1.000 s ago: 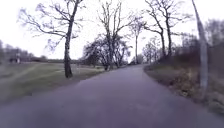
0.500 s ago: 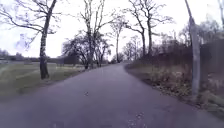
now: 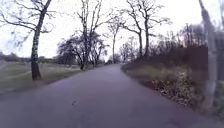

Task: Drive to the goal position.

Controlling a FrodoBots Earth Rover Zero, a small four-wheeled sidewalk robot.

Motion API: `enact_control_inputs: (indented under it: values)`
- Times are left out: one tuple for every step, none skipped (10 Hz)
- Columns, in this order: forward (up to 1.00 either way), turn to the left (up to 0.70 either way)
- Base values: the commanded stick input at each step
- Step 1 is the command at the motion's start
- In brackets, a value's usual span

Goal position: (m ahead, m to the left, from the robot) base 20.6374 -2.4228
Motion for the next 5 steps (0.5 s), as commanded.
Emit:
enact_control_inputs:
  values:
    - [1.0, 0.0]
    - [1.0, 0.0]
    - [1.0, 0.0]
    - [1.0, 0.0]
    - [1.0, 0.0]
